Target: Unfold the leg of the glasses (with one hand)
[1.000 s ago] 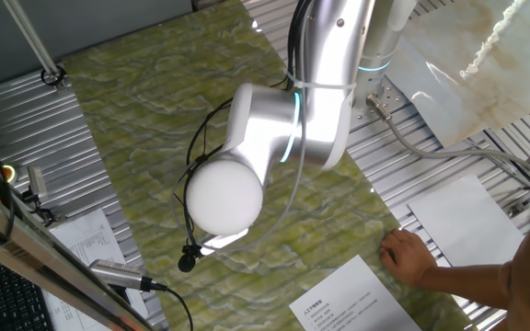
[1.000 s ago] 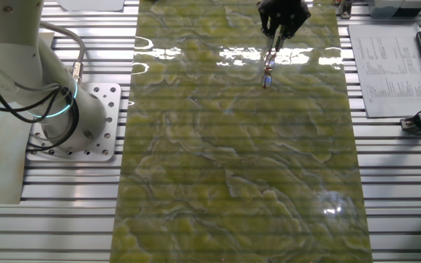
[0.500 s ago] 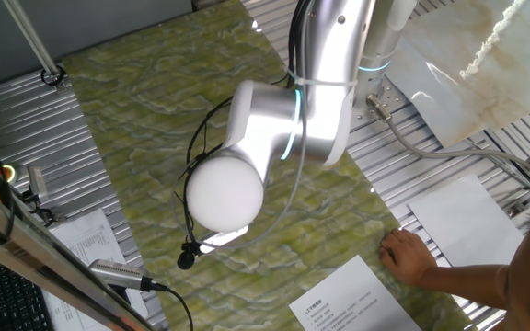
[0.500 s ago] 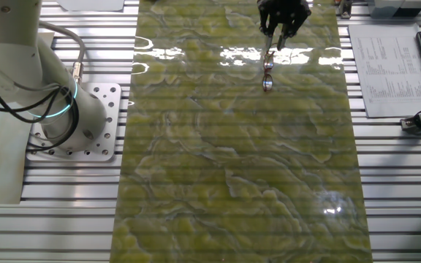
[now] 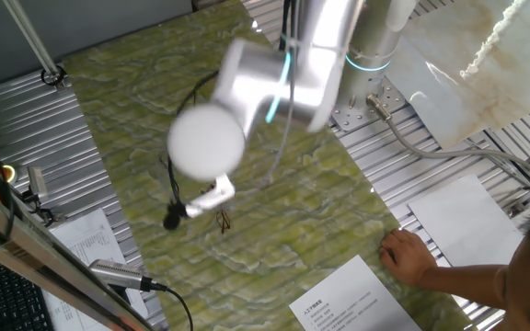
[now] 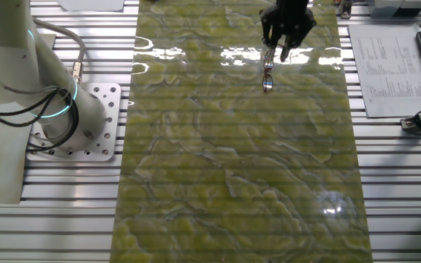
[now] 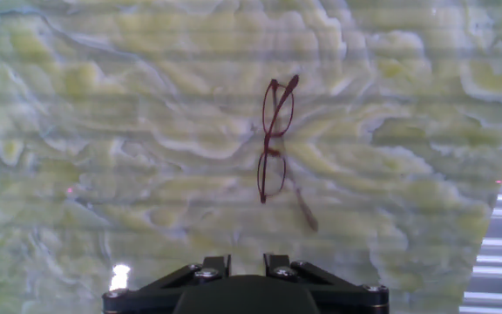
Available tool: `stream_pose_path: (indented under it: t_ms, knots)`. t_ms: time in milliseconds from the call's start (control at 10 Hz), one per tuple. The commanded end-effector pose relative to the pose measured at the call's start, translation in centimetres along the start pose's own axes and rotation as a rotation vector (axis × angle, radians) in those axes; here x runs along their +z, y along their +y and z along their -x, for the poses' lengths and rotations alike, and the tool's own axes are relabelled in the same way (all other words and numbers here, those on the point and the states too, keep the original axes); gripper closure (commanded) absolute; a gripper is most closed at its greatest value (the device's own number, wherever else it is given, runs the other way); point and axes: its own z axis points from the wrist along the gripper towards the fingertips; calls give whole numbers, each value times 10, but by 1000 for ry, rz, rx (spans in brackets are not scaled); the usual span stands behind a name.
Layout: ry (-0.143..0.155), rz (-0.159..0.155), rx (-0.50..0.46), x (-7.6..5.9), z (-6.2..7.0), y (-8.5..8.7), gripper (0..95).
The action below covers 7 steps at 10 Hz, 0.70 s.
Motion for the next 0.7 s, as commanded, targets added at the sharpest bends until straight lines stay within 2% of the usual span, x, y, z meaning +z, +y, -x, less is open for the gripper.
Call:
stream_pose_path:
  t_ms: [100,200,400,600,700]
  knots:
    - [-138,-13,109,13,-18,1,760]
    - [-177,-8,149,18,-21,0,760]
    - [-298,9,249,34,-15,-5,760]
    - [-378,27,318,44,-12,-8,760]
    - [-442,40,339,51,-8,-12,760]
